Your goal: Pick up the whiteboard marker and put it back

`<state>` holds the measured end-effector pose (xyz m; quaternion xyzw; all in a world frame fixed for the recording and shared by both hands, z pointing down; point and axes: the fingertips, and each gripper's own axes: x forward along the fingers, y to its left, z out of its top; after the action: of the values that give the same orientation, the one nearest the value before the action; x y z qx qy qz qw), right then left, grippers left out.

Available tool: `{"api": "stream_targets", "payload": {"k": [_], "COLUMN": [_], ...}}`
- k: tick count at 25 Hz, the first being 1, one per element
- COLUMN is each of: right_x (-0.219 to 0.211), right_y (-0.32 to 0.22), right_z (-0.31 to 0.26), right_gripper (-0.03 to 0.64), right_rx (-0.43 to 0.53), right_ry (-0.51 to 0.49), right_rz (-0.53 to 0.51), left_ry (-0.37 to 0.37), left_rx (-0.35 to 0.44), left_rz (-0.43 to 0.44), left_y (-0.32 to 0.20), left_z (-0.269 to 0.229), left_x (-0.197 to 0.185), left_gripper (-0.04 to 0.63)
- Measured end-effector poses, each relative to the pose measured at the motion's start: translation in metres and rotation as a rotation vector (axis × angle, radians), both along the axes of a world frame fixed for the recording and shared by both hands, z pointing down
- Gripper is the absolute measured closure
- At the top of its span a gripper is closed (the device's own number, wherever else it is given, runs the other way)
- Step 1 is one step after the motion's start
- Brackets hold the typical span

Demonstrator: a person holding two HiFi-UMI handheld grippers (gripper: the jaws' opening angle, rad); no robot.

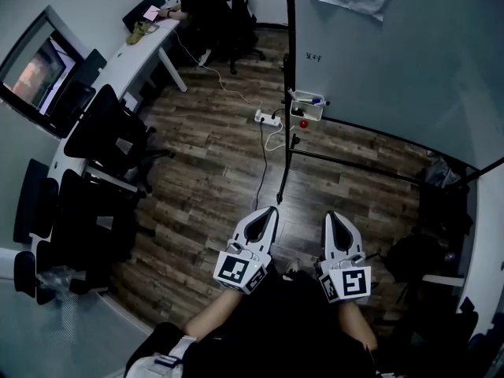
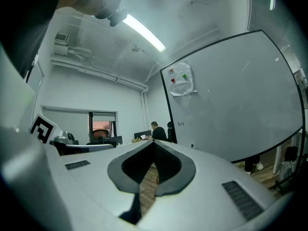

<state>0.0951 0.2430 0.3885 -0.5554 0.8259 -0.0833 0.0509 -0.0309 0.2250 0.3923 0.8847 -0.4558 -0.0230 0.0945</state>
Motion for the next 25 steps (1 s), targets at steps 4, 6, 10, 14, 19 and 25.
{"api": "stream_targets", "payload": {"k": [4, 6, 10, 14, 19, 25], "right_x": [0.001, 0.0, -0.002, -0.008, -0.018, -0.032], "right_y": [-0.007, -0.012, -0.027, -0.045, -0.075, -0.105], "right_z": [0.002, 0.002, 0.003, 0.003, 0.0, 0.005], "right_gripper": [0.603, 0.603, 0.603, 0.603, 0.603, 0.603], "right_rx": [-0.005, -0.005, -0.005, -0.004, 0.0, -0.023], "right_ry": [-0.009, -0.008, -0.002, 0.007, 0.015, 0.014], "right_rz": [0.001, 0.004, 0.017, 0.025, 0.045, 0.069], "left_ry": [-0.003, 0.001, 0.006, 0.016, 0.029, 0.038], "left_rx": [-0.011, -0.008, 0.002, 0.015, 0.033, 0.023], "left_rz": [-0.011, -0.01, 0.009, 0.026, 0.041, 0.067], "left_y": [-0.004, -0.01, -0.029, -0.054, -0.086, -0.115], "left_z": [0.002, 0.0, 0.001, -0.001, -0.005, -0.005], "left_x": [-0.003, -0.003, -0.002, -0.004, -0.014, -0.028], "left_gripper": [0.588, 0.588, 0.588, 0.588, 0.588, 0.588]}}
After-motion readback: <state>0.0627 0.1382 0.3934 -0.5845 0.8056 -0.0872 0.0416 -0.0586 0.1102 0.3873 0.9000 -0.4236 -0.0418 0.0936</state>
